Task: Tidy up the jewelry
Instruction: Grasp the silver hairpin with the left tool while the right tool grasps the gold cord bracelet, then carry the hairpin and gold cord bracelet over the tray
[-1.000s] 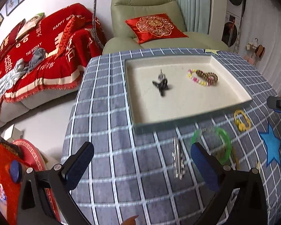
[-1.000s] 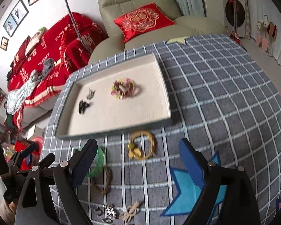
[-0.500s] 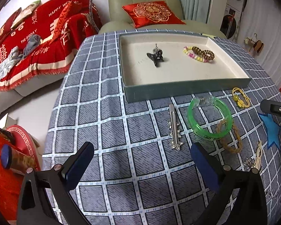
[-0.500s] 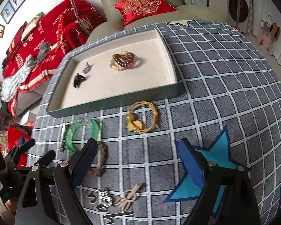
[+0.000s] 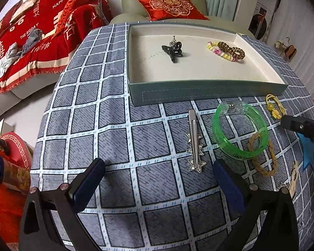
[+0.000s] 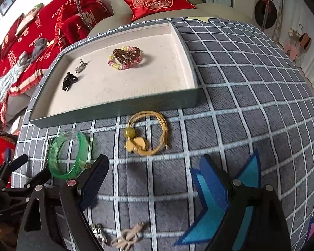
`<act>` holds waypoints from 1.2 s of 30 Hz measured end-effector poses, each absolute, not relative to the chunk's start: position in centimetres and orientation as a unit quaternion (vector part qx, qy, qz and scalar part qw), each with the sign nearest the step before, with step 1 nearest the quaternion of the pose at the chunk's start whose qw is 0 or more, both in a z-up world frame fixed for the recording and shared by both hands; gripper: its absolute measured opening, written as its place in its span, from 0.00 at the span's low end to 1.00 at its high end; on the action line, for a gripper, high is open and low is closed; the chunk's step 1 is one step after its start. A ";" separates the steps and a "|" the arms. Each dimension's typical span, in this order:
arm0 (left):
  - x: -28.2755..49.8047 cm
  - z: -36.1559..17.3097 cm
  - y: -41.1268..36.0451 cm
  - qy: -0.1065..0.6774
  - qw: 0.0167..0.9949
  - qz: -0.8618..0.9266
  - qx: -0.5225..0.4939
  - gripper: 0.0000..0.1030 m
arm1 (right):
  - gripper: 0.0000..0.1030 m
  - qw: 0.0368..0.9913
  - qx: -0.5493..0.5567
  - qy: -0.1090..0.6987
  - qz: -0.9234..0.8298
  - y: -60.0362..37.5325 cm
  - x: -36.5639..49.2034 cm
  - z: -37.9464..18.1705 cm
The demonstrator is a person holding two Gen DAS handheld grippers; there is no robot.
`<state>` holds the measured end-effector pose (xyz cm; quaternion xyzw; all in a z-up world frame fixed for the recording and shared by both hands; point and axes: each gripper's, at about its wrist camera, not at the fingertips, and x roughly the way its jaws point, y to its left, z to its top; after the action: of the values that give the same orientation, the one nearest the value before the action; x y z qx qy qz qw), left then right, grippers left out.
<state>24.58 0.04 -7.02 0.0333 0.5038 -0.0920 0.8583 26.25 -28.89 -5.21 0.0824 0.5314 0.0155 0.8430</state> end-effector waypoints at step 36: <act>24.1 -5.4 -1.0 0.473 0.868 -0.149 0.014 0.31 | 0.16 0.864 0.055 0.498 0.049 -27.0 26.3 -4.1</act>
<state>24.05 -0.96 -5.41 0.0143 0.4735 -0.1491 0.8680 26.35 -27.04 -4.05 0.0551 0.4975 0.0490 0.8643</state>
